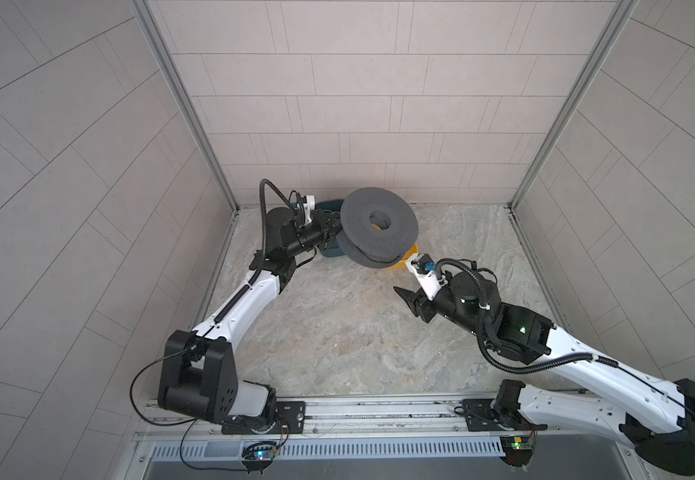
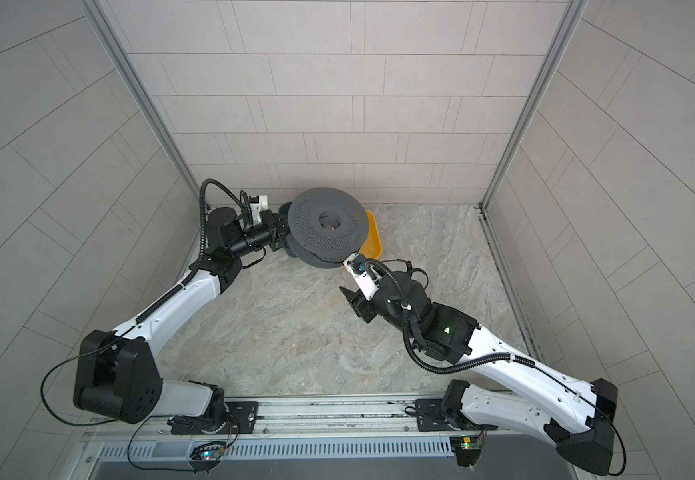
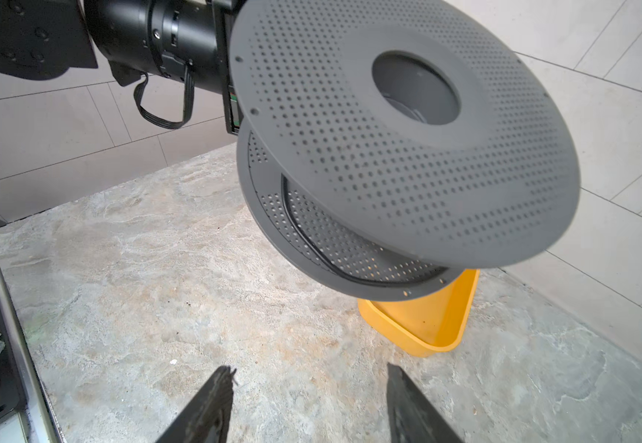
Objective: Wrap the cables
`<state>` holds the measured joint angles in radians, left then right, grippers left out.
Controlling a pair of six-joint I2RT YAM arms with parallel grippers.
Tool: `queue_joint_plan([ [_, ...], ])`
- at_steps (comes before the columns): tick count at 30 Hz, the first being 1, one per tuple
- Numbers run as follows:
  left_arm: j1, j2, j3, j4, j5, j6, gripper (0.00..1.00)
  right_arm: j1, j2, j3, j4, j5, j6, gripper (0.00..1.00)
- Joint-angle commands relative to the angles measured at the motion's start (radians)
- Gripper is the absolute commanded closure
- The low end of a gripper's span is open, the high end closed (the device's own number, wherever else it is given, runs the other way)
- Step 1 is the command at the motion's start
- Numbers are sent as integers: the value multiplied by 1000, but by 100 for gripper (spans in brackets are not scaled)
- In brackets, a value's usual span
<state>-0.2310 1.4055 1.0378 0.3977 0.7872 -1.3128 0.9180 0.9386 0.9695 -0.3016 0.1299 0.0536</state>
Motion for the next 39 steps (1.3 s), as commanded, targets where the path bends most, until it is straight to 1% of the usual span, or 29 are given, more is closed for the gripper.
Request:
queue_joint_plan([
  [1,8,-3,41,117,27,-32,100,-30,-30,-19,-28,-29,34,38],
  [5,8,-5,41,121,30,-38,100,-64,-39,-28,-28,-56,53,38],
  [13,13,-5,29,144,39,-54,100,-102,-44,-40,-18,-65,79,38],
  [18,13,-1,27,157,44,-63,100,-151,-56,-47,-13,-99,101,38],
  [25,20,-6,31,162,53,-74,100,-212,-83,-64,-17,-114,107,38],
  [31,27,-18,48,167,75,-103,100,-330,-76,-77,-9,-149,114,35],
  [34,33,-24,57,166,90,-116,100,-416,-40,-74,2,-214,117,30],
  [36,37,-27,68,162,109,-121,100,-474,-13,-75,16,-249,127,28],
  [39,45,-36,84,149,132,-126,100,-574,58,-61,45,-329,187,24],
])
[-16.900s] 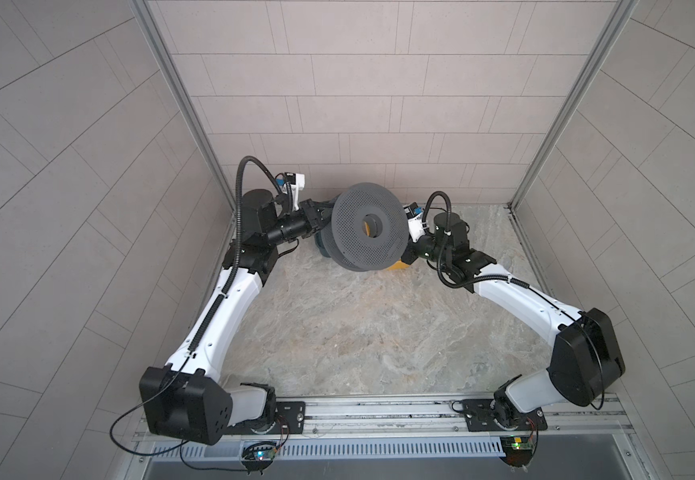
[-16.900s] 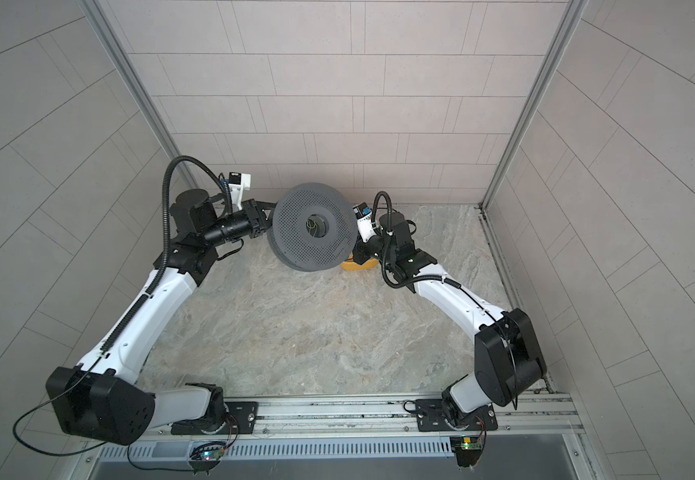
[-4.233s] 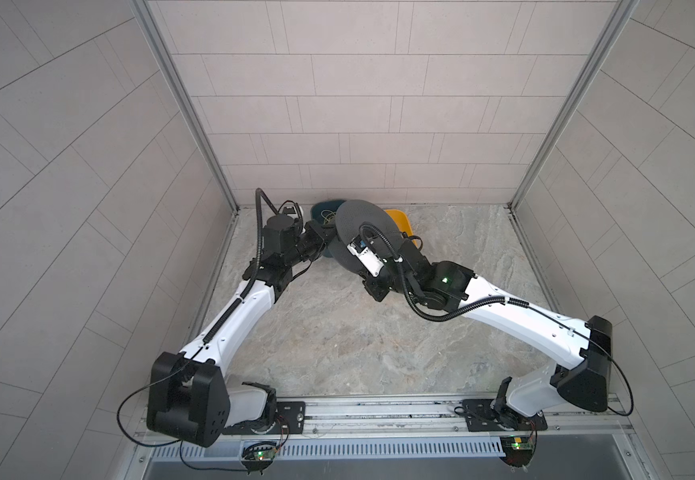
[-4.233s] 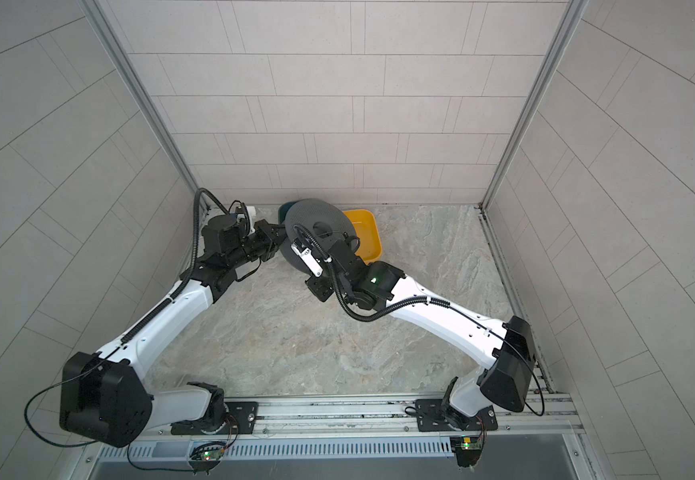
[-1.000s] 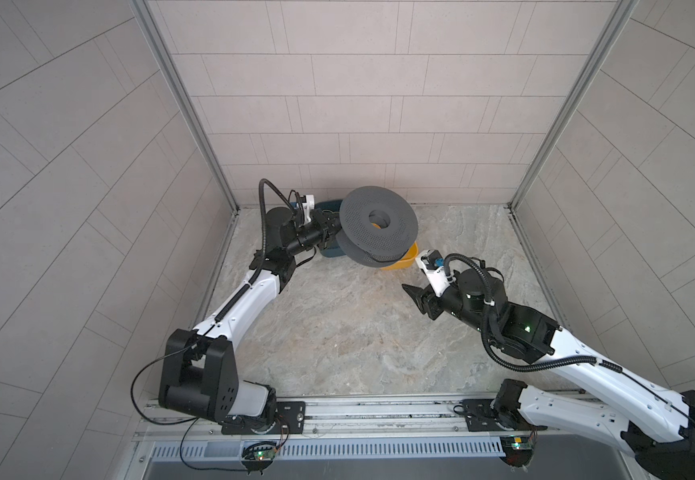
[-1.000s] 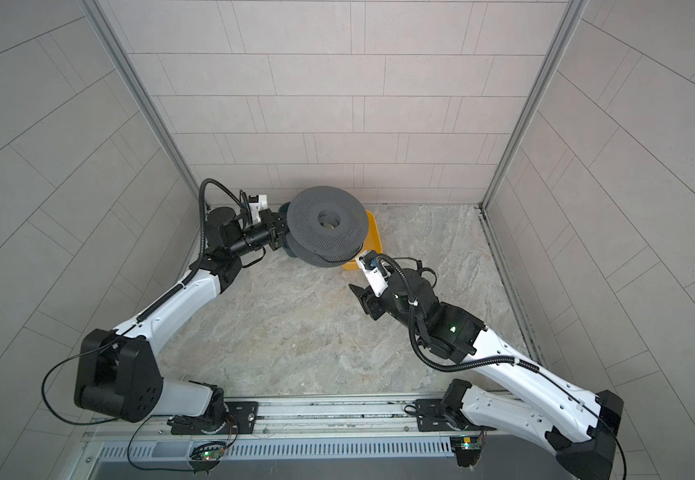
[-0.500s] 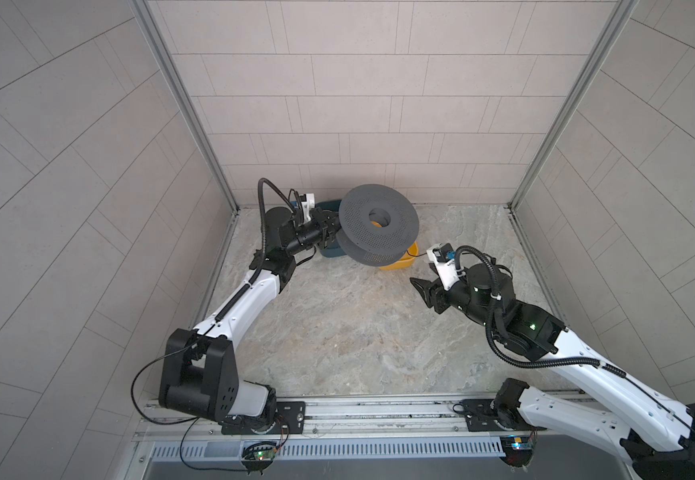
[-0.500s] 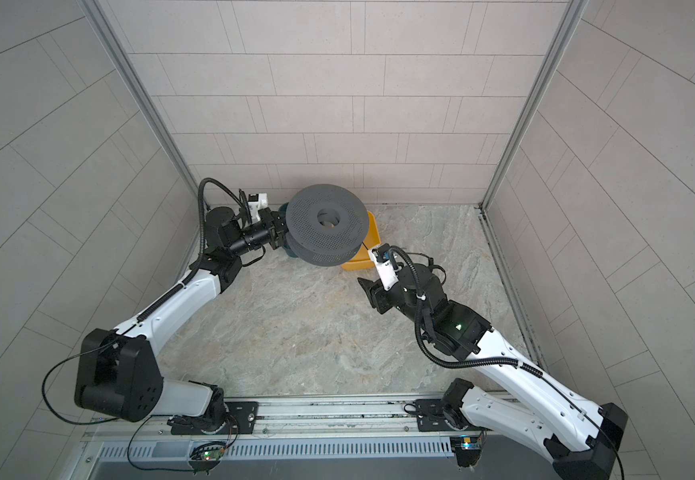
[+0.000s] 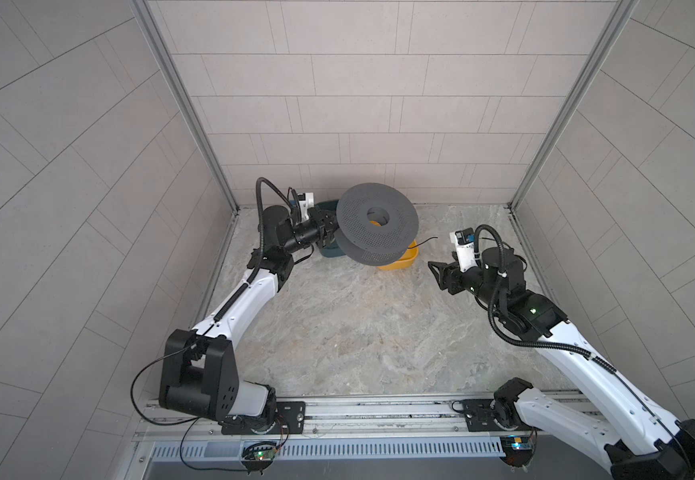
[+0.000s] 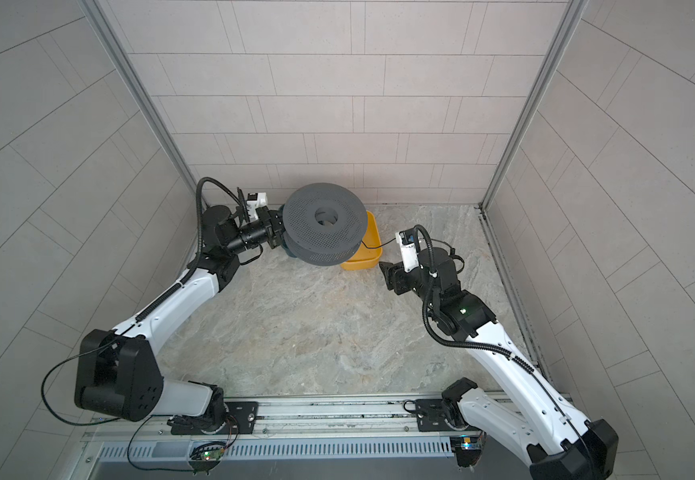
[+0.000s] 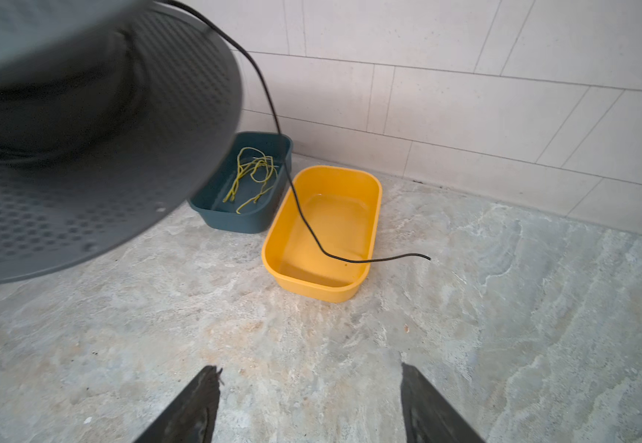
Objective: Wrap the cables
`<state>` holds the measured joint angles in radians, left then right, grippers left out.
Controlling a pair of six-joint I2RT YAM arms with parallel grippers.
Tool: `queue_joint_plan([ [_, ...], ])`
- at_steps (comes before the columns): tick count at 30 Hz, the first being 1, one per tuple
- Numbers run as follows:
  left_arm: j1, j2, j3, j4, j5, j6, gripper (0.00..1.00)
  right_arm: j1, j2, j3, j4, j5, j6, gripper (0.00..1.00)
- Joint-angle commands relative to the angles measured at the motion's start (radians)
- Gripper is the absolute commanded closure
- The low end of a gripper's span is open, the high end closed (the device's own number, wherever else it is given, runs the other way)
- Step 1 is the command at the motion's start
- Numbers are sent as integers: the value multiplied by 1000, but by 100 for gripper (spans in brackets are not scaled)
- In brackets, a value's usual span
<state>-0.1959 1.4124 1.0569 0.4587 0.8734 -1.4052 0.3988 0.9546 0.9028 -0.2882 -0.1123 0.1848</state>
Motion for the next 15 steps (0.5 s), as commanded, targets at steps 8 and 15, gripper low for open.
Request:
queue_joint_plan([
  [8,25,-66,84,55,81,-43,100,-190,245,42,129,-156,229,23],
  [15,27,-78,77,56,92,-48,100,-215,391,101,178,-214,316,26],
])
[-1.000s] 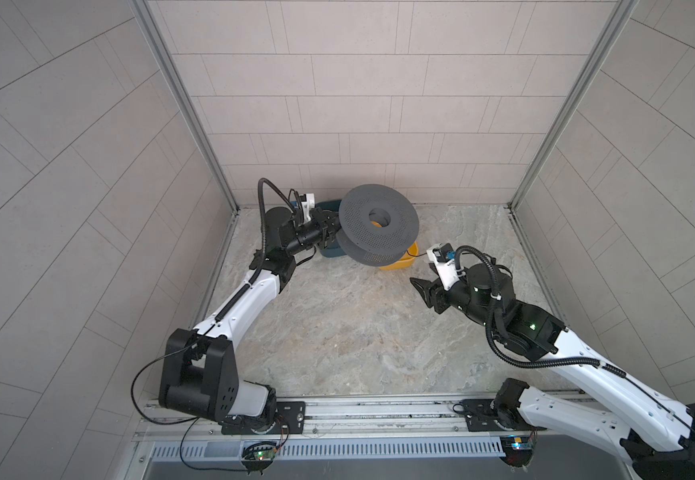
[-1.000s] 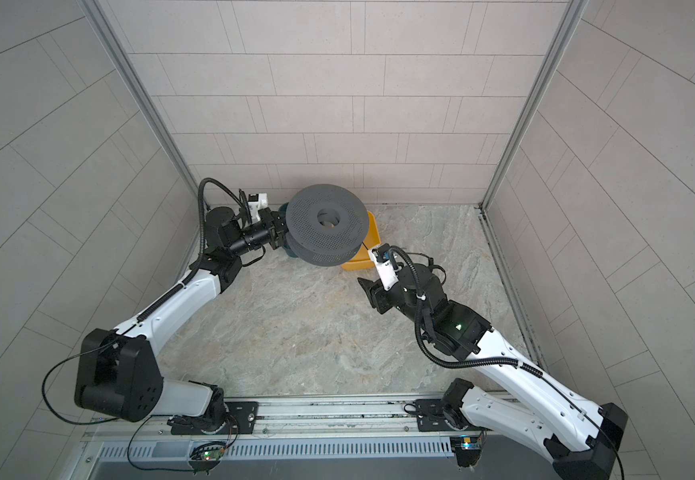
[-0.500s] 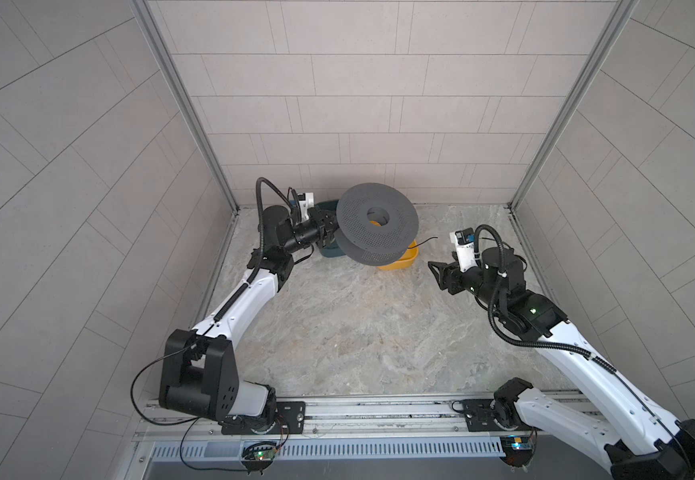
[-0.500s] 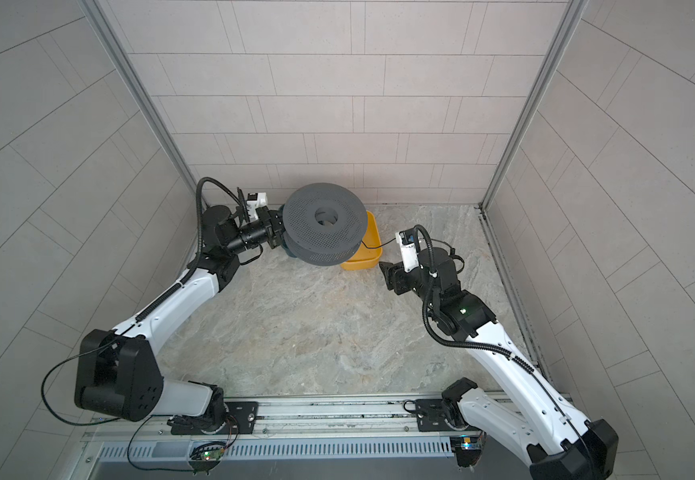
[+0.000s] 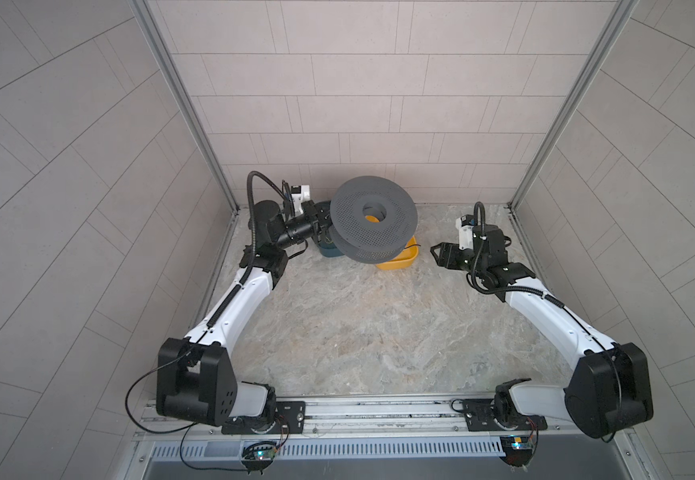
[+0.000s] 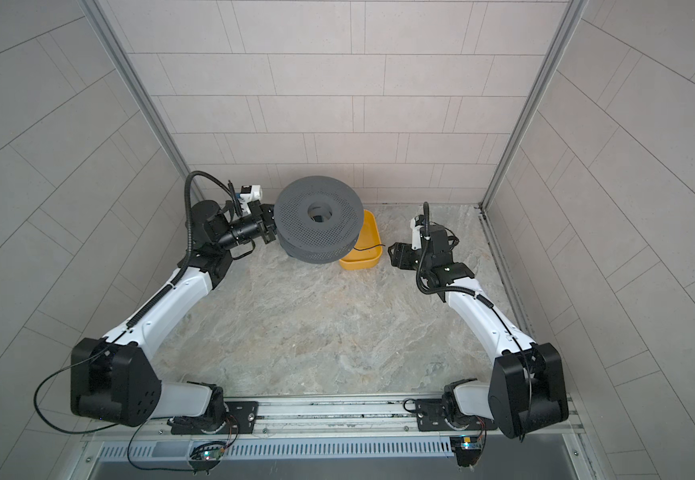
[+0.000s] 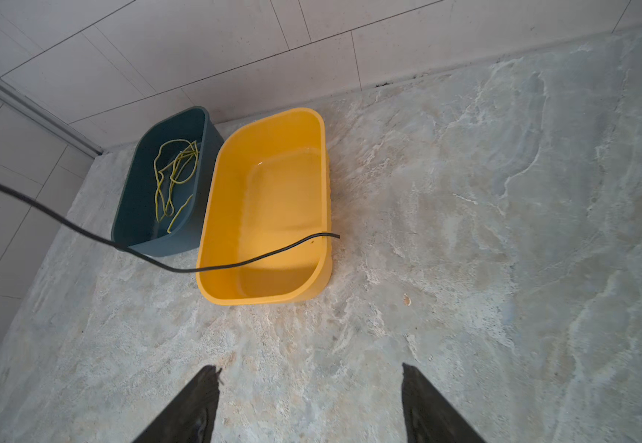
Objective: Wrap the cables
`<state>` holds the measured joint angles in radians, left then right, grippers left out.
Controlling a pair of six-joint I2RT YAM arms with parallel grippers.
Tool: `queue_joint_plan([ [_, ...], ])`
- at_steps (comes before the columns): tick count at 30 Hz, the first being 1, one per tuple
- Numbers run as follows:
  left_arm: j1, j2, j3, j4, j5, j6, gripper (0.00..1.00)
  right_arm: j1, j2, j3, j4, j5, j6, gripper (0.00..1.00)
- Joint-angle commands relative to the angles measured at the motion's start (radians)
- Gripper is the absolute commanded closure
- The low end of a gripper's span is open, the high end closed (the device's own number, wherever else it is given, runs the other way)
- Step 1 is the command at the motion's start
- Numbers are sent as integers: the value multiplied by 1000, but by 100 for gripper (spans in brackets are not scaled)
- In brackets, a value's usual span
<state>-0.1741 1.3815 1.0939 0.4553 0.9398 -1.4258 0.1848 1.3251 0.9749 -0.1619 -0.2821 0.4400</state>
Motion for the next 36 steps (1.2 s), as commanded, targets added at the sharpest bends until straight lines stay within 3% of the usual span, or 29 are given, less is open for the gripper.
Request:
queue_joint_plan([
  [1,6,-46,39,61,28,-30,100,-2,40,38,58,-57,65,26],
  [8,12,-52,46,74,39,-47,100,-26,148,66,102,-95,170,25],
  [12,12,-54,46,76,43,-50,100,-28,204,100,105,-119,197,30],
  [19,12,-50,58,122,45,-97,100,-23,222,54,262,-269,314,29],
  [24,16,-52,72,146,48,-134,100,-5,131,-53,361,-248,181,22],
  [32,18,-54,79,210,43,-211,100,71,70,-148,466,-168,-108,22],
  [36,22,-60,83,215,47,-227,100,125,65,-156,495,-100,-179,22],
])
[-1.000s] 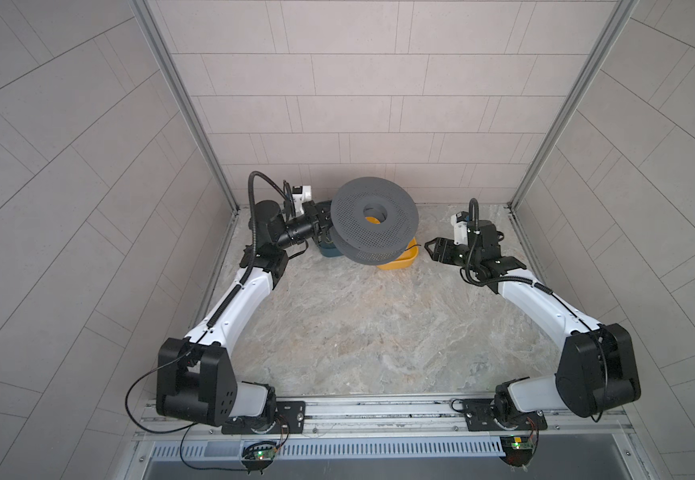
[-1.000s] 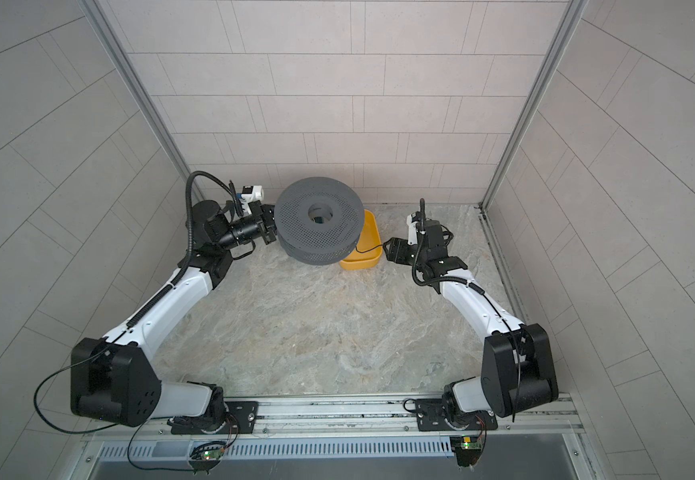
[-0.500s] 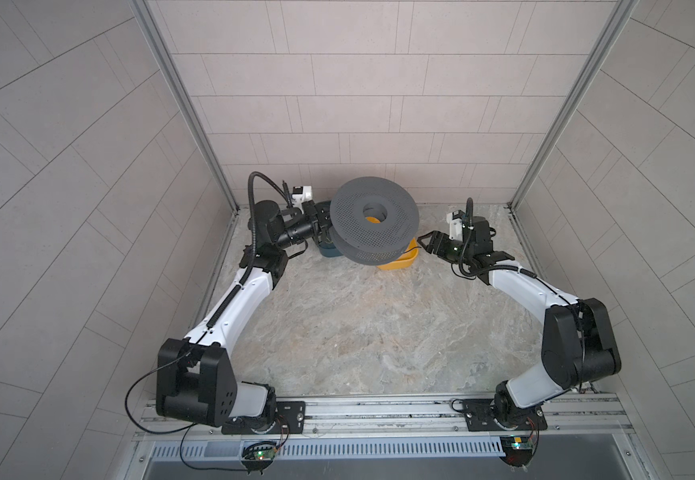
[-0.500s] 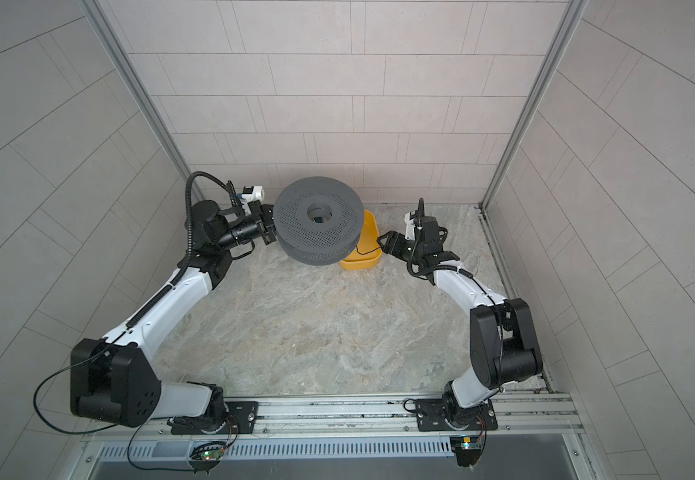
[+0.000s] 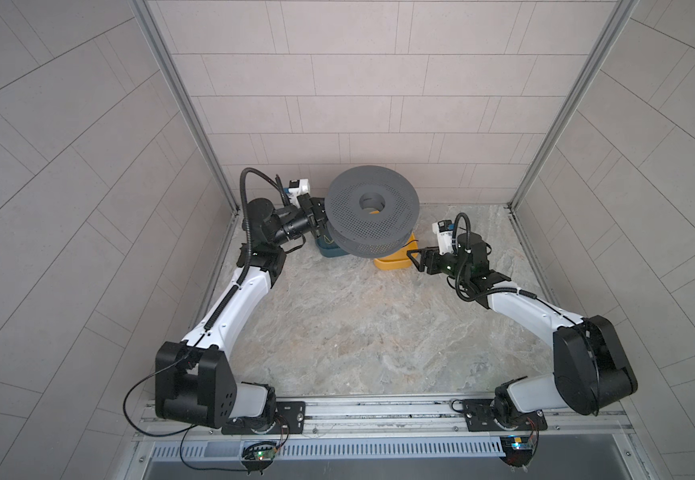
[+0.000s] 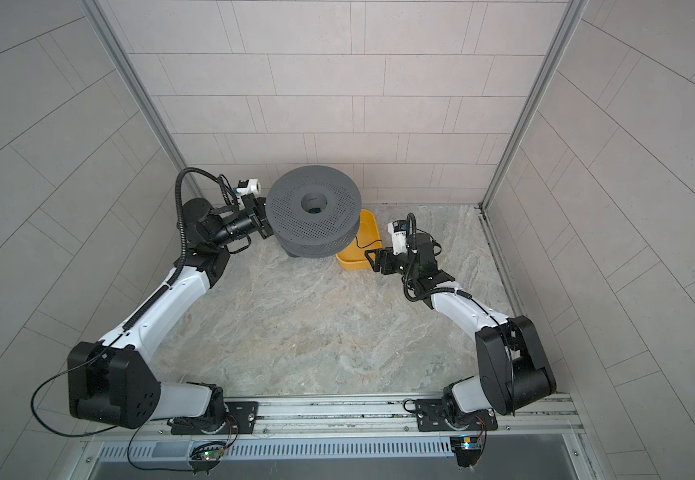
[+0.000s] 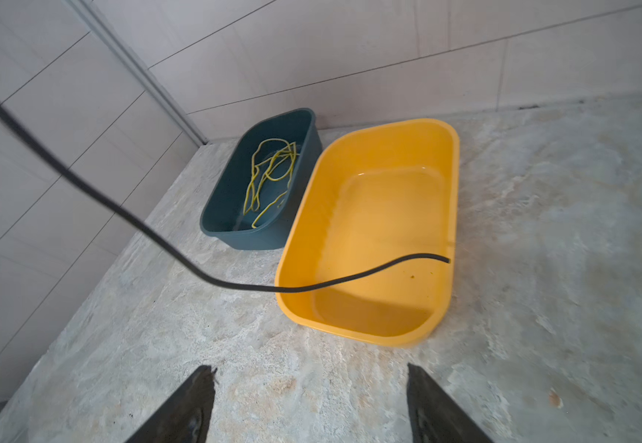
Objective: Wrap the cables
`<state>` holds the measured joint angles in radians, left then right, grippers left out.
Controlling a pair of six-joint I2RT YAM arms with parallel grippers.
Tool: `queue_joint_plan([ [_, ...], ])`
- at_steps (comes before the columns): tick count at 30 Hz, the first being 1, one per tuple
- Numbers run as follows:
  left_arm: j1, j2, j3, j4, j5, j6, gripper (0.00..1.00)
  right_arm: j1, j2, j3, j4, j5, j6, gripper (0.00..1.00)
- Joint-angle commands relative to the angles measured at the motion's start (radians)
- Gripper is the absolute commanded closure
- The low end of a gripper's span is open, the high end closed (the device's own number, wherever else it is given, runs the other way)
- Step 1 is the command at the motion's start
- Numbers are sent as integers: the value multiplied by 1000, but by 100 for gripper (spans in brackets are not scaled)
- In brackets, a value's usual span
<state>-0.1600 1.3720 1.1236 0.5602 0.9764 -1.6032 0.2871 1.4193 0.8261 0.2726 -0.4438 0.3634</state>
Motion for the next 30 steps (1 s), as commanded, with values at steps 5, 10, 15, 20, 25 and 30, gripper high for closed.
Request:
queue_joint_plan([
  [5,18,-68,61,110,19,-62,100,0,3,31,45,79,21,23],
  [10,26,-80,75,104,30,-67,100,-33,44,71,49,-14,199,25],
  [15,29,-89,86,106,35,-70,100,-45,49,88,20,-12,374,25],
  [20,30,-94,92,110,34,-78,100,-72,98,121,54,-46,595,26],
  [25,30,-92,93,144,36,-105,100,-96,199,168,153,-82,747,29],
  [30,32,-96,96,145,36,-110,100,-114,285,186,233,-107,861,33],
])
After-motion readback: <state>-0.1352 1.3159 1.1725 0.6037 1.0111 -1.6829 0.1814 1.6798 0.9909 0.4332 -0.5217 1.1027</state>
